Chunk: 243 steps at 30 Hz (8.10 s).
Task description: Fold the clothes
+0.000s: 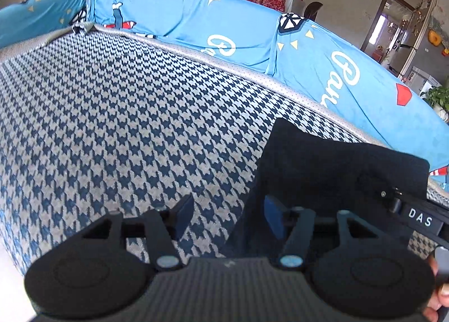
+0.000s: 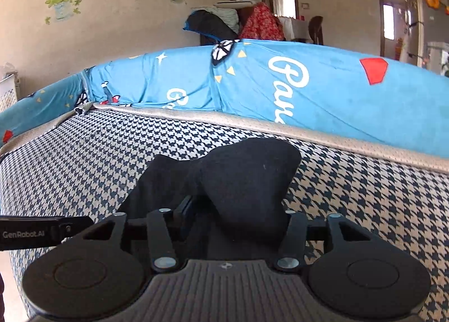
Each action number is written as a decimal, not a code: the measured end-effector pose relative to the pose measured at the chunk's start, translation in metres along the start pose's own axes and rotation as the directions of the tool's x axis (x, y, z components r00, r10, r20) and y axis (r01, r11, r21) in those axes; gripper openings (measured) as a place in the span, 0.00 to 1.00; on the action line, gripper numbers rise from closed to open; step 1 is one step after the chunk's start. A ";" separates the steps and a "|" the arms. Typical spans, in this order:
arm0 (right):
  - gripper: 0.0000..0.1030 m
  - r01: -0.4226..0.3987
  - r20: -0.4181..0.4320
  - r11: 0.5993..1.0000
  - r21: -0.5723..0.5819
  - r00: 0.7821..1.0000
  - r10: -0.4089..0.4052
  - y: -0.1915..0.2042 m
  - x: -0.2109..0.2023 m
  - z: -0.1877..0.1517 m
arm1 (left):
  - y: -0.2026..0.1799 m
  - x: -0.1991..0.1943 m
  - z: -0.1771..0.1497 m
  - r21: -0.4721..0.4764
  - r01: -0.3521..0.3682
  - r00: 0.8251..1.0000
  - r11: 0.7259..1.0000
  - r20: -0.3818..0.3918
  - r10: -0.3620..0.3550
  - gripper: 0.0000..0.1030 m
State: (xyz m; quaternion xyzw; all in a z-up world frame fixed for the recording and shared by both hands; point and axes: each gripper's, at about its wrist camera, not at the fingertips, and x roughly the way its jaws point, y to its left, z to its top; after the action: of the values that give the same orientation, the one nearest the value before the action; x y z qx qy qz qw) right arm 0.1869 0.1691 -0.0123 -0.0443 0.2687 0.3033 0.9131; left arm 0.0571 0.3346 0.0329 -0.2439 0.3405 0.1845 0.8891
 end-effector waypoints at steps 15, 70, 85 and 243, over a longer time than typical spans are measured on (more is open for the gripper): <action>0.73 0.043 -0.154 0.973 0.229 0.988 -0.007 -0.064 0.014 -0.011 | 0.013 0.035 -0.011 -0.236 0.191 0.966 0.953 -0.128 -0.225 0.69; 0.52 -0.003 -0.174 0.959 0.284 0.983 0.055 -0.052 0.048 -0.035 | 0.014 0.077 0.007 -0.288 0.264 0.944 0.920 -0.119 -0.308 0.54; 0.20 -0.157 0.008 0.980 0.126 0.988 0.157 0.000 0.042 -0.042 | -0.003 0.018 0.021 -0.104 0.082 0.992 0.991 0.100 -0.071 0.10; 0.90 -0.133 -0.468 0.989 -0.063 0.879 0.088 0.095 -0.069 -0.086 | 0.016 -0.079 -0.059 0.168 -0.331 0.935 0.929 -0.071 0.346 1.00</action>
State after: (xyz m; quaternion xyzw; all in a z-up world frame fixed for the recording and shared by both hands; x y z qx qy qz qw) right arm 0.0458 0.1885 -0.0420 -0.1424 0.4670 0.3476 0.8005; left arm -0.0364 0.3015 0.0452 -0.1213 0.4343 0.2962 0.8420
